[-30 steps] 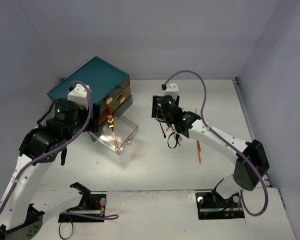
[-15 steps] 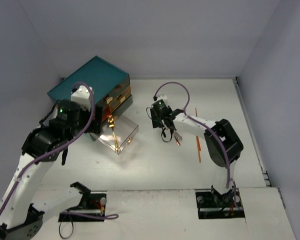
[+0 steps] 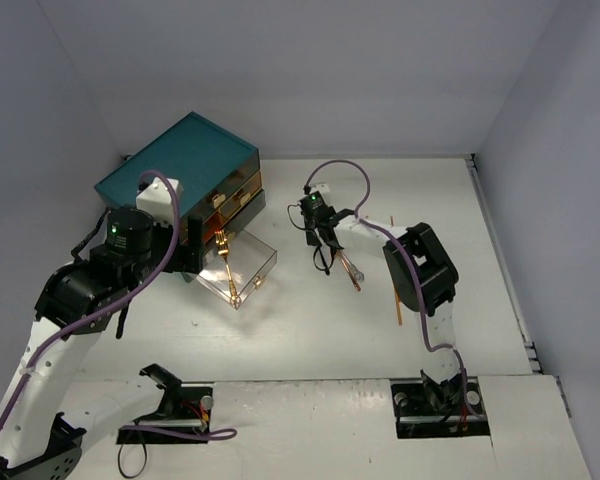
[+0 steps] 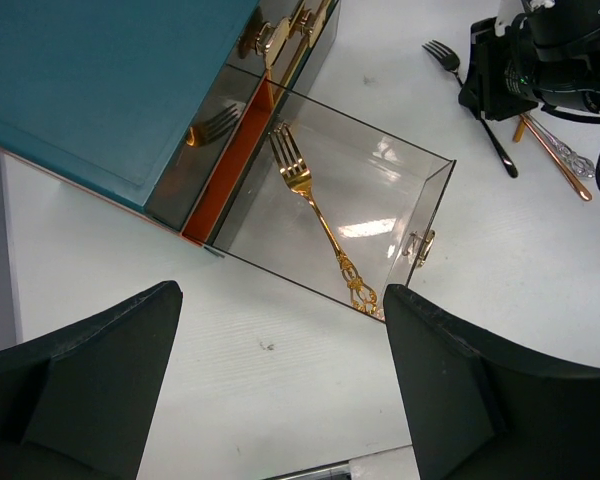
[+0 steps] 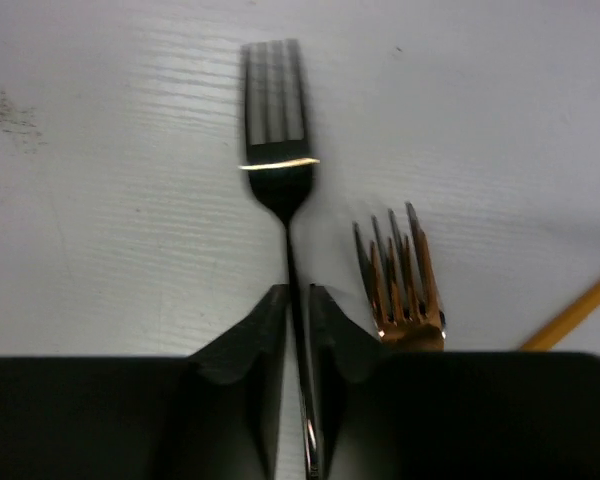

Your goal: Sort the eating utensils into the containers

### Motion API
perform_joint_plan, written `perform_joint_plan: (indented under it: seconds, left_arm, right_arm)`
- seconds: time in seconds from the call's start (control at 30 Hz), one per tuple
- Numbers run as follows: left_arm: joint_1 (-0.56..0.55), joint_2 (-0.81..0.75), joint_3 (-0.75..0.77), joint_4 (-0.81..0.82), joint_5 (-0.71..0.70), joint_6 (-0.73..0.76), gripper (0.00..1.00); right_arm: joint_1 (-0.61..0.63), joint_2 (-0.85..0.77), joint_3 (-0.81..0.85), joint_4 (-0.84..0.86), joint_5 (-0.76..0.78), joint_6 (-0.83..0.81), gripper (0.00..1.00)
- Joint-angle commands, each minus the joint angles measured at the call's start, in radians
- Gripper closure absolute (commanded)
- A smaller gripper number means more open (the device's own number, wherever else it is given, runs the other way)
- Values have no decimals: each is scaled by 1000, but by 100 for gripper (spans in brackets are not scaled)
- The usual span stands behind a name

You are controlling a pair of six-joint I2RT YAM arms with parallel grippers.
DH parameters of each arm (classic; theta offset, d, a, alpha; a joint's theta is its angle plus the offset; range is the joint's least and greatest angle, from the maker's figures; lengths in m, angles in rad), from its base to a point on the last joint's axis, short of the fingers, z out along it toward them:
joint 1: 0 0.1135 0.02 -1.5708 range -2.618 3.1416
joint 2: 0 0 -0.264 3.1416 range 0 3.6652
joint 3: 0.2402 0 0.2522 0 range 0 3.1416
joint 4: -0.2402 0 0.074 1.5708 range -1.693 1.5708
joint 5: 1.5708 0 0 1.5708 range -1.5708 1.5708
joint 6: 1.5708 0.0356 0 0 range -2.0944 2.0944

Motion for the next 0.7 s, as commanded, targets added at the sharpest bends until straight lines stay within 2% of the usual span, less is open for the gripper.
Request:
perform_joint_plan:
  seconds: [0.0,0.03,0.2,0.47,0.53,0.67]
  left_arm:
    - [-11,1,1,20,6,-10,20]
    - [-13,0,2,20,6,-9,20]
    - [-17,11,13,20,4,-12,20]
    - [-15,35,56,21,-50,-32,20]
    - [-14,52,70,23,-56,-34,20]
    - [-8,95,122,-12,-65,-71,20]
  right_arm:
    - [-6,47,89,-1,-14,-42,96]
    - [-6,50,105,-1,-12,-51,100]
    - [1,-29,147,-2,-6,-59,100]
    - [62,-386,82,-2,39,110,100]
    - [96,-432,85,-2,16,146,100]
    - [176,-423,132,-2,-9,184,100]
